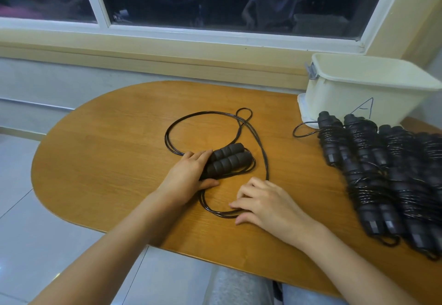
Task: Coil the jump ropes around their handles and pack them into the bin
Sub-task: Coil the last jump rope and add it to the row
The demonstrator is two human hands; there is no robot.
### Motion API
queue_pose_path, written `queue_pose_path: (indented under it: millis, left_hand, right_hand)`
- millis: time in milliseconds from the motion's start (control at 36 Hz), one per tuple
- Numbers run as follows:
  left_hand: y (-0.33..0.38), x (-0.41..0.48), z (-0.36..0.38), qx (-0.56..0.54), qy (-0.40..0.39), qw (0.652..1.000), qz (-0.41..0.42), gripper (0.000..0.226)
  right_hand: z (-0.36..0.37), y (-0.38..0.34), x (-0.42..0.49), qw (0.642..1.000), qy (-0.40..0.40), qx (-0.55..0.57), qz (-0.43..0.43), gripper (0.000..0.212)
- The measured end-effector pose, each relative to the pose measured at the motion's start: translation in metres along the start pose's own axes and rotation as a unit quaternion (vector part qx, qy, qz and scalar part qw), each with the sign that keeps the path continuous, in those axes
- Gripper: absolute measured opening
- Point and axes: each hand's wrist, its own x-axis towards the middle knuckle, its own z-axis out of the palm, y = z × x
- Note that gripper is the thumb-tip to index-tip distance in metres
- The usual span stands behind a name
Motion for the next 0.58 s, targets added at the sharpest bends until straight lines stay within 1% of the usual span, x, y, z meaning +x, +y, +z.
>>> queue_pose_path:
  millis: [83,111,250,361,444,528,583]
  left_hand:
    - [0.003,0.004,-0.005,0.022,-0.022,1.000,-0.004,0.088]
    - [0.003,0.006,-0.006,0.031,-0.027,0.999,-0.005,0.086]
    - [0.009,0.011,-0.008,0.091,-0.042,0.995,-0.009,0.079]
    - [0.013,0.013,-0.008,0.115,-0.039,0.993,0.008,0.074]
    - [0.013,0.014,-0.007,0.106,-0.038,0.994,0.013,0.073]
    - [0.011,0.013,-0.008,0.073,-0.038,0.997,0.015,0.074]
    - [0.009,0.013,-0.010,0.047,-0.023,0.999,0.013,0.073]
  right_hand:
    - [0.004,-0.003,0.002,0.999,0.031,-0.013,-0.035,0.017]
    - [0.005,-0.003,0.003,0.998,0.035,-0.019,-0.041,0.014]
    - [0.004,-0.001,-0.001,0.997,0.034,-0.047,-0.043,0.012]
    - [0.005,0.005,-0.007,0.996,0.032,-0.082,-0.033,0.011]
    - [0.002,0.009,-0.009,0.997,0.039,-0.066,-0.010,0.015]
    - [-0.003,0.012,-0.007,0.998,0.043,-0.044,0.002,0.017]
    - [-0.006,0.017,-0.008,0.999,0.036,-0.031,0.008,0.016]
